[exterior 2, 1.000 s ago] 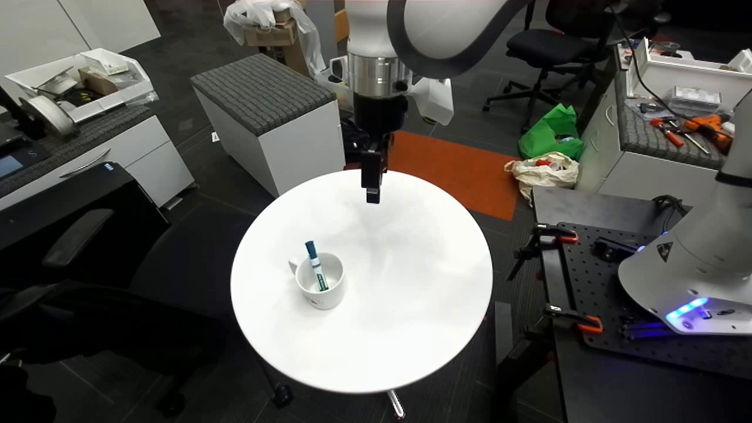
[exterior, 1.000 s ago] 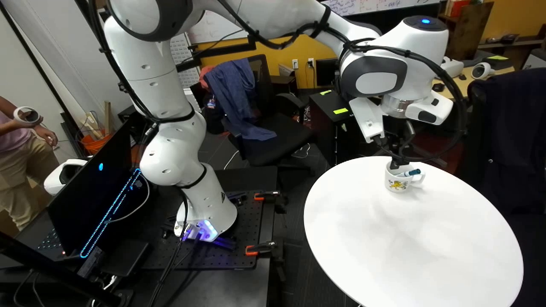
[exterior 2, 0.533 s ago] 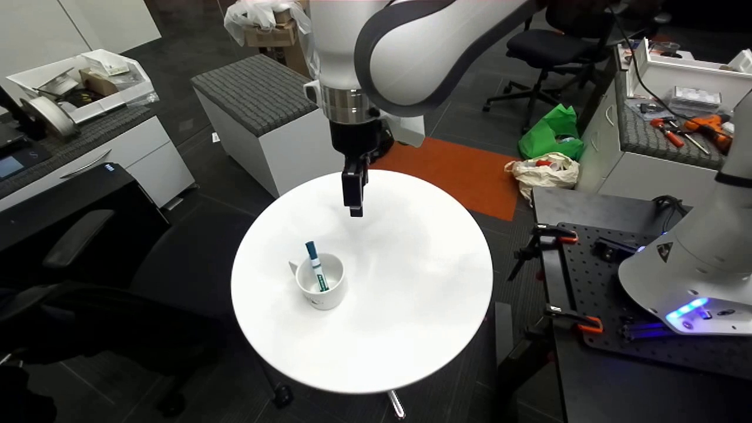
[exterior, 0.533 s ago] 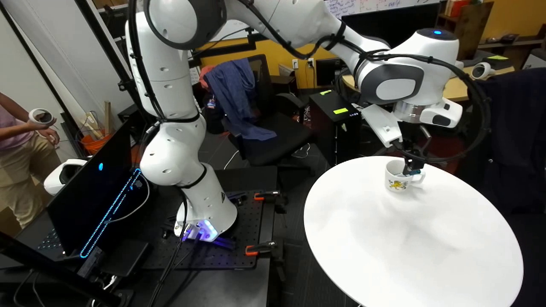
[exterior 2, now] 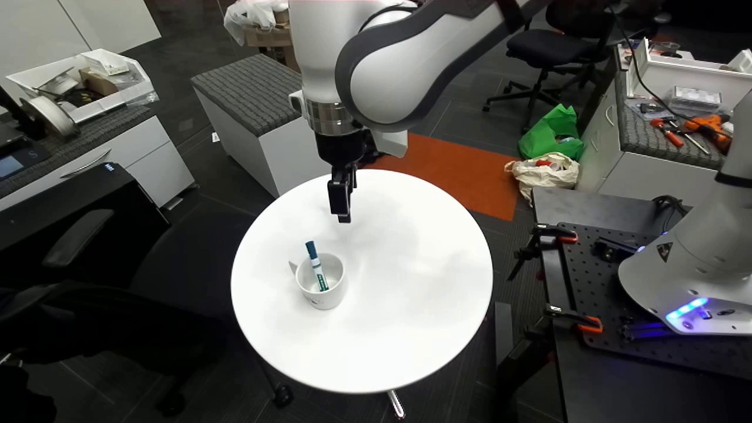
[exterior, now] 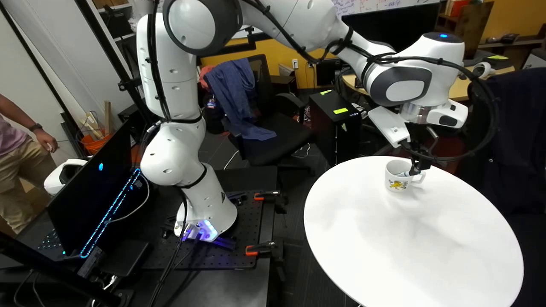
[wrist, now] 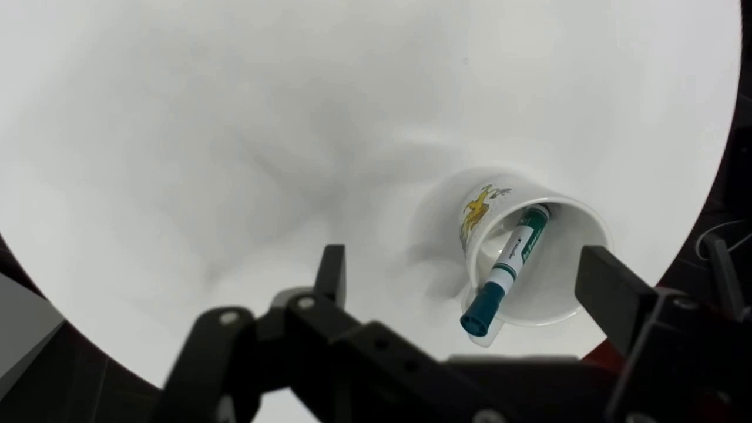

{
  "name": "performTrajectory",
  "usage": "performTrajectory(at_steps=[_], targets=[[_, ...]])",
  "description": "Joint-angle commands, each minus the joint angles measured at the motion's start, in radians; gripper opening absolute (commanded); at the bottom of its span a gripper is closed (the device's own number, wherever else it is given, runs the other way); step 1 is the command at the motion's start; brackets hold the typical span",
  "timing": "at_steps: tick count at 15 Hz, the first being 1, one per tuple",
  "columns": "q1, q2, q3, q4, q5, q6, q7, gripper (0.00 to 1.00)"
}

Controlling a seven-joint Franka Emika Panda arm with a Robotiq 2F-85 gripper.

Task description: Put the pen on the table

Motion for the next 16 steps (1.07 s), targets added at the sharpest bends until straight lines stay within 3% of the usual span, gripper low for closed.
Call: performTrajectory(at_steps=[1,7,12,16], targets=[[-0.021,-0.007,0.014,-0.007,0.009,-0.001,-0.019,1.00],[-0.054,0.005,0.021,0.006,0.022,0.013,-0.106,1.00],[-0.078,0.037,0.071,0.039,0.112,0.018,-0.270,1.00],[-0.080,0.088,0.101,0.097,0.149,0.008,-0.328,1.00]])
